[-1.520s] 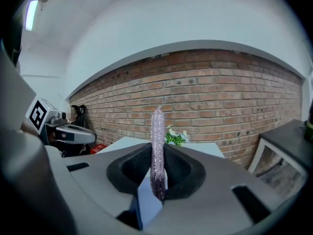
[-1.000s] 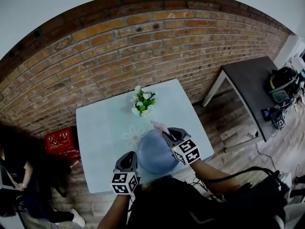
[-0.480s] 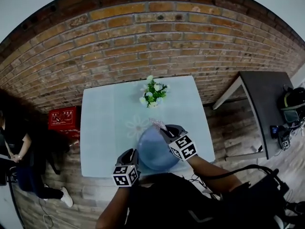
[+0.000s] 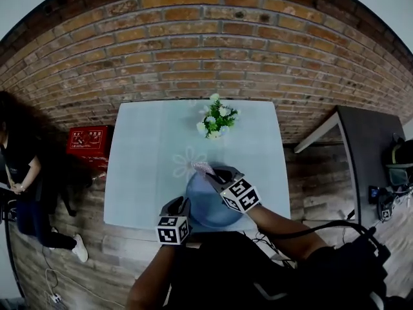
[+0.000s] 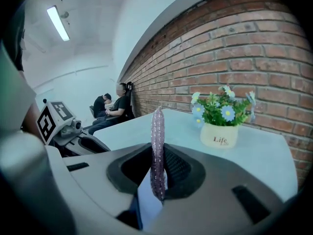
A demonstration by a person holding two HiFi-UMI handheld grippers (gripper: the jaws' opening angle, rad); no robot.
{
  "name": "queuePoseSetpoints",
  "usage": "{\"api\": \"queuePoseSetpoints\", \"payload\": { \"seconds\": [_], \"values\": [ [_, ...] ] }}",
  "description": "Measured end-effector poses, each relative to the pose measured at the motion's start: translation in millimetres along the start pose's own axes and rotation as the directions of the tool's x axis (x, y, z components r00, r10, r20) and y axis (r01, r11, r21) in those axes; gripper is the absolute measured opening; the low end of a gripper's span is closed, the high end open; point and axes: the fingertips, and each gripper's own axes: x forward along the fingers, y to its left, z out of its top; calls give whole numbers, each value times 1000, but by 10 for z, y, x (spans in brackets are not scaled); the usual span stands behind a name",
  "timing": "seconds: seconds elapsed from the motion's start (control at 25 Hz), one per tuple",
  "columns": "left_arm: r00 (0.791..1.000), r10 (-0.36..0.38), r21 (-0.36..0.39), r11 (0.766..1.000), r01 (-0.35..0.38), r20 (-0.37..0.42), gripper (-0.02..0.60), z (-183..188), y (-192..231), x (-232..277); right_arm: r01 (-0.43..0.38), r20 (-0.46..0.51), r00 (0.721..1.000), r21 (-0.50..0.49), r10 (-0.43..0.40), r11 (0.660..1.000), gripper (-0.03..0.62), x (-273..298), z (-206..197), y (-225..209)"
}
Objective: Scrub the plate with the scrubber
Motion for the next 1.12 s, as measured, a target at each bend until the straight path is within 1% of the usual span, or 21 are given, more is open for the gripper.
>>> {"api": "queuePoseSetpoints", "payload": {
  "seconds": [0.12,0.28,0.48,0.68,0.8,0.88,1.0,1.12],
  "values": [
    [1000,20,-4,1000,-20,-13,78,-83,-13,20,-16,-11,1000,-21,16,1000,72,73,-68,4],
    [998,54,3,999,-54,-15,81,-154,35,75,8,4,1000,-43,-8,999,72,120,-98,-85],
    [997,61,-22,998,-62,-45,81,-215,-4,130,38,5,999,-67,-38,997,72,127,-161,-194],
    [993,103,-29,994,-105,-49,81,-255,47,120,71,20,997,-130,-69,989,72,128,-198,-240],
    [992,117,-33,992,-119,-55,78,-242,35,128,83,3,996,-161,-84,983,72,113,-226,-290],
    [991,126,-26,991,-128,-50,76,-236,65,146,96,-7,995,-190,-99,977,72,111,-215,-320],
    [990,127,-20,991,-129,-62,77,-255,55,131,109,-24,993,-247,-119,963,72,90,-266,-319],
    [989,124,11,992,-123,-84,78,-264,49,131,127,-41,988,-326,-148,937,72,70,-329,-335]
  ]
}}
